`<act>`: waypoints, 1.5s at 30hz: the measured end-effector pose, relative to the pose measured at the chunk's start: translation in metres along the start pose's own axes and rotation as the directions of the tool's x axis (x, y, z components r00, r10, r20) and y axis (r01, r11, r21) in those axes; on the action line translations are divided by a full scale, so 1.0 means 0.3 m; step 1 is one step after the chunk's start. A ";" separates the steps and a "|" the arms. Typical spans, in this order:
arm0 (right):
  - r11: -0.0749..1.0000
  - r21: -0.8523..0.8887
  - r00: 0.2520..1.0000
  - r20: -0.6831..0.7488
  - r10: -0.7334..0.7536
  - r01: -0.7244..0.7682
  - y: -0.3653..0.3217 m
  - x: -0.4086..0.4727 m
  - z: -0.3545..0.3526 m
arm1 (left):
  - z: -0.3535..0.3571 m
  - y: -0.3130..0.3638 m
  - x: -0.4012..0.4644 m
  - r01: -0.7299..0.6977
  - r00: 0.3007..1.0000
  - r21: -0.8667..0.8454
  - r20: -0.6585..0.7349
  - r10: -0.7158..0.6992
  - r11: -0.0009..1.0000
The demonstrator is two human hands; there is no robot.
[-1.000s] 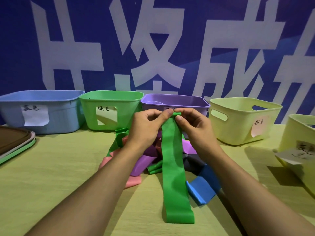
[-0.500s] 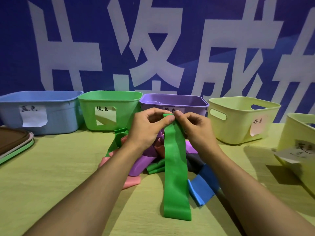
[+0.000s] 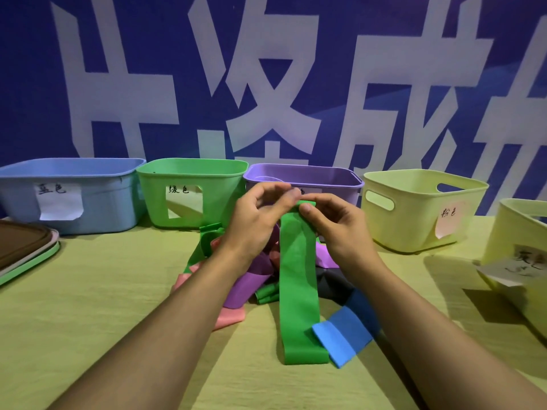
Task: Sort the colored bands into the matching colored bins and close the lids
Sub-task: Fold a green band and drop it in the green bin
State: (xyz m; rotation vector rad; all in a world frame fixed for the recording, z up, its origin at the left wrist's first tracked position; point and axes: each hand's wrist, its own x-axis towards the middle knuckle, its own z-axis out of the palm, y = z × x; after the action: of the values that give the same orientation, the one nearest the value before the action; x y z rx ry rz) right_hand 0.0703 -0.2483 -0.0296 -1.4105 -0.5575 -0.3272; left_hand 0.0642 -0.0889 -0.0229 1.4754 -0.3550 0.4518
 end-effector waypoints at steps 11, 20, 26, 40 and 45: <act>0.995 -0.064 0.997 0.036 -0.071 0.073 0.003 0.003 0.001 | 0.001 0.008 -0.011 0.146 0.989 0.129 -0.022 -0.145 0.981; 0.995 -0.085 0.998 0.023 0.052 -0.050 0.001 -0.003 -0.008 | 0.006 0.014 -0.014 0.078 0.996 0.104 -0.043 -0.074 0.991; 0.976 -0.153 0.984 -0.108 0.139 -0.155 -0.014 -0.001 -0.005 | 0.006 0.010 -0.013 0.087 0.996 0.080 0.020 -0.089 0.993; 0.995 -0.049 0.996 -0.014 0.083 -0.083 0.012 0.005 0.001 | 0.000 0.013 -0.010 0.071 0.997 0.025 0.014 -0.071 0.997; 0.999 -0.035 1.000 0.005 0.018 -0.017 0.007 0.001 0.002 | 0.005 0.022 -0.020 0.149 0.987 -0.007 0.058 -0.149 0.989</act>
State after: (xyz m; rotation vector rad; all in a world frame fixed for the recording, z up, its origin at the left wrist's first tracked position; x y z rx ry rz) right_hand 0.0717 -0.2473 -0.0312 -1.4491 -0.5456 -0.3208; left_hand 0.0559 -0.0906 -0.0200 1.4939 -0.2900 0.2874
